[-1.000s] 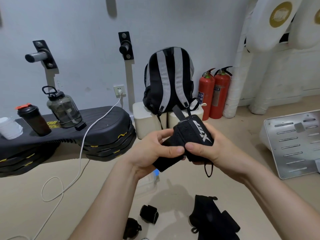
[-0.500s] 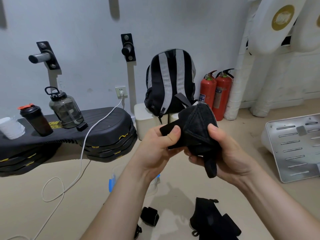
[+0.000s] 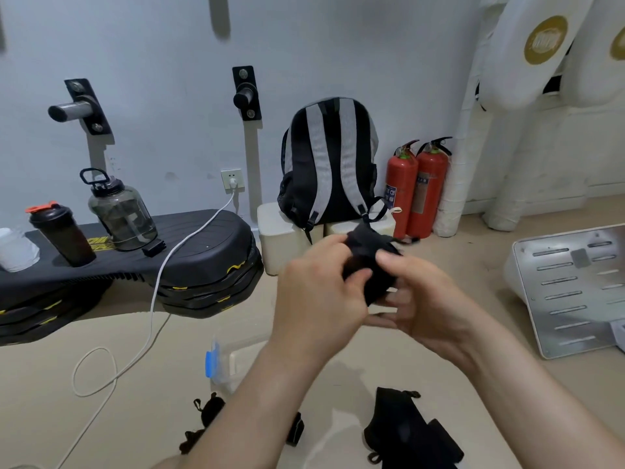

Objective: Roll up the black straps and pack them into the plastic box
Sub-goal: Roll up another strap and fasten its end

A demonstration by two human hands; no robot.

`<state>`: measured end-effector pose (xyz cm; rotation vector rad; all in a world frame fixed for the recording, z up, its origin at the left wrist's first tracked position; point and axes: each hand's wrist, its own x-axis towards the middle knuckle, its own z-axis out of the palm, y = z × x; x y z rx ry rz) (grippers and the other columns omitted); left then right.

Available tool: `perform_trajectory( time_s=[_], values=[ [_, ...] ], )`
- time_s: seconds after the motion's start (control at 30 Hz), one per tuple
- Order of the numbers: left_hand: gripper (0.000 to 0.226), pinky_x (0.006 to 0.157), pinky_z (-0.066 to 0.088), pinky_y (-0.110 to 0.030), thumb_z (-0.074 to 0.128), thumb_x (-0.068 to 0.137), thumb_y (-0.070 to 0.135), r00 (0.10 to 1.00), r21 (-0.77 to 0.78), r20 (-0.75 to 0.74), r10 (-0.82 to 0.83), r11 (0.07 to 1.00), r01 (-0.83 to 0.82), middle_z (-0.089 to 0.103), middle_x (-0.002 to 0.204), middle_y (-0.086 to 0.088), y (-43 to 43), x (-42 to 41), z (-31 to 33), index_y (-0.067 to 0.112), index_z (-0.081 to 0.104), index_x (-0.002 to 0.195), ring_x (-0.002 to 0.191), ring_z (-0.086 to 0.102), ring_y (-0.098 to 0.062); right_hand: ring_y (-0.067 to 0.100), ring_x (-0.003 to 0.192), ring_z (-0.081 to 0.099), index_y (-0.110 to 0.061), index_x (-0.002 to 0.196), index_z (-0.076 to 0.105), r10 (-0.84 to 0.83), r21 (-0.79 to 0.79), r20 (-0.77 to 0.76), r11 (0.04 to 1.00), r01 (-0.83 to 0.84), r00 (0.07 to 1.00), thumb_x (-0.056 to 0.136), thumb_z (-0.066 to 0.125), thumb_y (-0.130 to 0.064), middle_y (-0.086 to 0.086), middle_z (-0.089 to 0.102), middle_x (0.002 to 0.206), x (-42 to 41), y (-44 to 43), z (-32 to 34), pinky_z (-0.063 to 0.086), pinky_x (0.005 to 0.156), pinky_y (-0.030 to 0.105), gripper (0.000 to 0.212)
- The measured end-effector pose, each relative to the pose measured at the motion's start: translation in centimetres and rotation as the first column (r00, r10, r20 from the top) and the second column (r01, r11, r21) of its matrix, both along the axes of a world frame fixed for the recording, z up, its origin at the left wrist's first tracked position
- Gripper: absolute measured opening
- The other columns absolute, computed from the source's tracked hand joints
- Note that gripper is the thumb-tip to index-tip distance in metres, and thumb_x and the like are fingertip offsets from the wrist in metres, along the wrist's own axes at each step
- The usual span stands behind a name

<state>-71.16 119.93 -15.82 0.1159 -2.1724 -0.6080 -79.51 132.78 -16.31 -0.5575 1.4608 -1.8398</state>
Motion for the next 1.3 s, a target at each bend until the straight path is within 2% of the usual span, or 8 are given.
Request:
perform_trajectory(
  time_s=[0.13, 0.33, 0.6, 0.77, 0.93, 1.07, 1.23, 1.3],
  values=[
    [0.02, 0.072, 0.052, -0.033, 0.063, 0.081, 0.025, 0.995, -0.177, -0.062, -0.08, 0.982, 0.067, 0.073, 0.109, -0.006, 1.1, -0.3, -1.3, 0.007, 0.072, 0.079, 0.082, 0.067, -0.022, 0.015, 0.072, 0.07, -0.017, 0.107, 0.067, -0.167, 0.024, -0.068, 0.985, 0.169, 0.984, 0.067, 0.073, -0.042, 0.002, 0.075, 0.084, -0.4, 0.1, 0.4, 0.058, 0.072, 0.041, 0.047],
    [0.005, 0.086, 0.05, -0.016, 0.076, 0.075, 0.01, 0.979, 0.0, -0.083, -0.189, 0.982, 0.19, 0.07, 0.108, -0.004, 0.4, -0.3, -1.1, 0.005, 0.075, 0.078, 0.097, 0.063, -0.01, 0.025, 0.084, 0.072, -0.014, 0.116, 0.066, -0.113, -0.017, -0.052, 0.994, 0.112, 0.992, 0.079, 0.078, -0.03, 0.011, 0.074, 0.1, -1.2, 1.4, 0.5, 0.058, 0.085, 0.052, 0.042],
    [0.009, 0.088, 0.048, -0.008, 0.074, 0.072, 0.006, 0.989, 0.181, -0.058, -0.136, 0.973, 0.144, 0.069, 0.088, 0.009, 0.0, -0.1, -0.3, 0.005, 0.078, 0.079, 0.101, 0.064, 0.001, 0.036, 0.098, 0.072, -0.03, 0.111, 0.07, -0.106, -0.131, -0.082, 0.987, 0.095, 0.991, 0.077, 0.073, -0.014, 0.012, 0.072, 0.114, -1.0, 1.1, -0.2, 0.056, 0.085, 0.061, 0.037],
    [0.021, 0.085, 0.055, -0.023, 0.084, 0.071, 0.001, 0.996, 0.505, 0.061, -0.066, 0.863, 0.026, 0.075, 0.083, 0.012, -0.3, -0.1, 0.8, 0.021, 0.078, 0.072, 0.086, 0.069, 0.001, 0.039, 0.1, 0.071, -0.032, 0.114, 0.068, -0.108, -0.153, -0.093, 0.984, 0.093, 0.99, 0.077, 0.074, -0.011, 0.012, 0.072, 0.115, -0.7, 0.3, -0.7, 0.059, 0.083, 0.055, 0.043],
    [0.037, 0.081, 0.053, -0.019, 0.086, 0.067, 0.001, 0.997, 0.549, 0.076, -0.021, 0.835, -0.025, 0.071, 0.077, 0.017, -0.7, -0.1, 1.1, 0.033, 0.068, 0.06, 0.08, 0.067, 0.005, 0.037, 0.104, 0.07, -0.029, 0.12, 0.062, -0.106, -0.171, -0.111, 0.981, 0.086, 0.988, 0.075, 0.071, -0.011, 0.011, 0.07, 0.119, -0.4, -0.2, -1.0, 0.057, 0.087, 0.056, 0.049],
    [0.034, 0.068, 0.04, -0.01, 0.089, 0.065, 0.008, 0.993, 0.549, 0.117, -0.02, 0.835, -0.048, 0.065, 0.079, 0.017, -1.4, -0.1, 1.1, 0.03, 0.064, 0.057, 0.072, 0.059, 0.006, 0.039, 0.105, 0.069, -0.028, 0.119, 0.059, -0.088, -0.165, -0.124, 0.984, 0.067, 0.988, 0.074, 0.071, -0.007, 0.014, 0.069, 0.121, -0.5, -0.3, -1.1, 0.056, 0.089, 0.057, 0.051],
    [0.035, 0.089, 0.047, -0.03, 0.091, 0.062, 0.01, 0.985, 0.639, 0.146, -0.097, 0.769, -0.019, 0.064, 0.102, 0.012, -1.7, 0.0, 0.9, 0.026, 0.06, 0.055, 0.102, 0.062, -0.012, 0.044, 0.106, 0.068, -0.025, 0.119, 0.059, -0.046, -0.161, -0.115, 0.987, 0.027, 0.992, 0.072, 0.069, -0.004, 0.018, 0.067, 0.12, -0.7, -0.2, -0.8, 0.053, 0.091, 0.062, 0.052],
    [0.036, 0.08, 0.056, -0.044, 0.087, 0.057, 0.011, 0.976, 0.755, 0.109, -0.187, 0.655, 0.041, 0.069, 0.101, 0.005, -1.7, -0.1, 0.7, 0.025, 0.054, 0.057, 0.095, 0.067, -0.022, 0.043, 0.105, 0.068, -0.022, 0.121, 0.059, -0.034, -0.153, -0.108, 0.988, 0.017, 0.994, 0.072, 0.068, -0.004, 0.019, 0.067, 0.121, -0.6, -0.2, -0.7, 0.051, 0.092, 0.065, 0.053]
  ],
)
